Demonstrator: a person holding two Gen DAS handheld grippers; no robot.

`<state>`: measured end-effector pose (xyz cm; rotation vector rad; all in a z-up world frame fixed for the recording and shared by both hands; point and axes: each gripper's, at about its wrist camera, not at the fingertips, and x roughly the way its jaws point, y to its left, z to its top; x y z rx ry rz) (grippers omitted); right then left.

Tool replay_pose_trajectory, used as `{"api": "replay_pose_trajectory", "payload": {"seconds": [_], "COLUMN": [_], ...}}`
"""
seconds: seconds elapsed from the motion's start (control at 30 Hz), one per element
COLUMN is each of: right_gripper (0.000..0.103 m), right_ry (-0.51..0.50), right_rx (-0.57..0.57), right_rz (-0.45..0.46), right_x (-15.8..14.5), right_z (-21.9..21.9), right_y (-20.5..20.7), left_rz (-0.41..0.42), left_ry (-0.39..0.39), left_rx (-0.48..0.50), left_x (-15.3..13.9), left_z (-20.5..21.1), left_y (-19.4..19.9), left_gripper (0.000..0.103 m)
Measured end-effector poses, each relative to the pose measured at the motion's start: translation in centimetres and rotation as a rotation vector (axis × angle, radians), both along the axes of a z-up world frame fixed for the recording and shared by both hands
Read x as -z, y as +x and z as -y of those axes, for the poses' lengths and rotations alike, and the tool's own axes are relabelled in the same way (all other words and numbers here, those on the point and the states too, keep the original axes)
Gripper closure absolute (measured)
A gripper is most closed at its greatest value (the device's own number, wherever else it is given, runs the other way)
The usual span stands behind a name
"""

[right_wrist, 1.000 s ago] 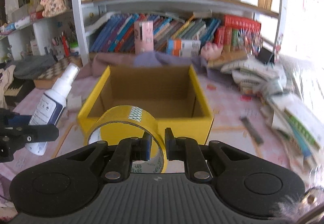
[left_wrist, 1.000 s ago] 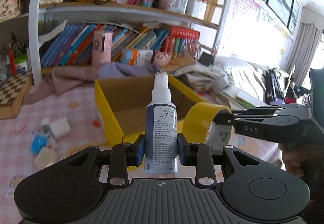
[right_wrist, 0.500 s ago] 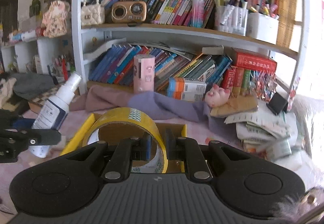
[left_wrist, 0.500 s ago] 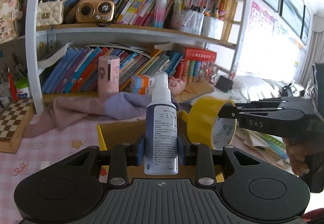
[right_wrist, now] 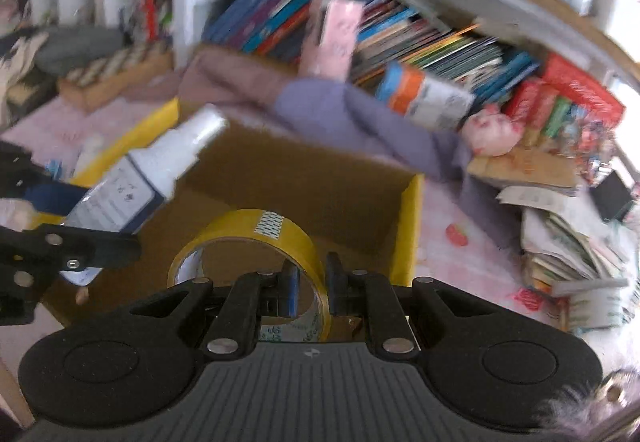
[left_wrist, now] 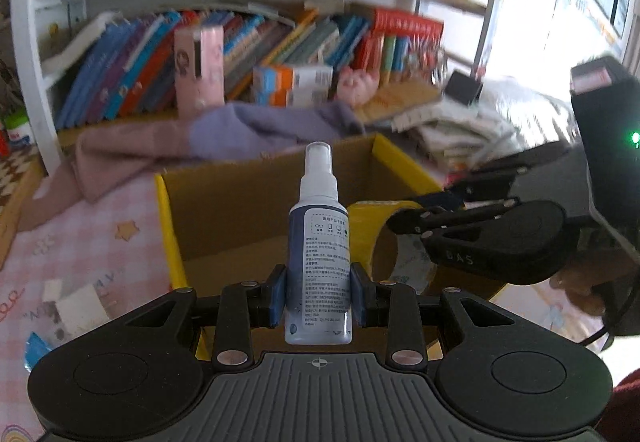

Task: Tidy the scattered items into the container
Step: 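Lower both tools into the box and open them to release the items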

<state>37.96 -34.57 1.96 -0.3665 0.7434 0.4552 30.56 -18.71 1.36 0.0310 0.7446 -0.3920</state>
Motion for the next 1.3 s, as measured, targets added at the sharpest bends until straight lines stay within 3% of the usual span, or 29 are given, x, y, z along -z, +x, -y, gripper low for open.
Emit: {"api": "replay_pose_trajectory", "payload": {"seconds": [0.27,0.5,1.03,1.1,1.17,1.23,1.27,1.3], "right_gripper": [0.09,0.093,0.095,0.093,0.08,0.068,0.066,0.063], "right_ry": [-0.151,-0.194,-0.192,-0.197,-0.183,-0.151,-0.135,-0.117], "right_rx": [-0.117,-0.127,-0.05,-0.047,-0.043,-0.043,-0.037,-0.029], "right_rz": [-0.12,-0.191,-0.235,-0.223,-0.187,-0.152,-0.149,-0.143], "right_x": [2.7,4.8,4.8,4.7,4.3,3.8,3.6,3.3], "right_z": [-2.0,-2.2,-1.8,-1.9,-1.9,-1.8,-1.8,-1.8], "right_y": [2.3,2.4,1.0,0.9,0.7,0.3,0.2,0.1], "left_rz": [-0.103,-0.098,-0.064,-0.054,-0.025,0.02,0.05,0.08], "left_ry": [0.073,0.067,0.084,0.086,0.086,0.082,0.085,0.091], "left_rx": [0.015,0.029,0.053,0.042,0.032,0.027,0.014,0.002], "left_x": [2.7,3.1,3.3,3.2,2.9,2.3,1.9,1.5], "left_z": [1.0,1.0,1.4,1.4,1.3,1.4,1.4,1.4], "left_y": [1.7,1.6,1.1,1.0,0.6,-0.2,-0.8,-1.3], "left_gripper": [0.072,0.072,0.071,0.068,0.062,0.045,0.033,0.028]}}
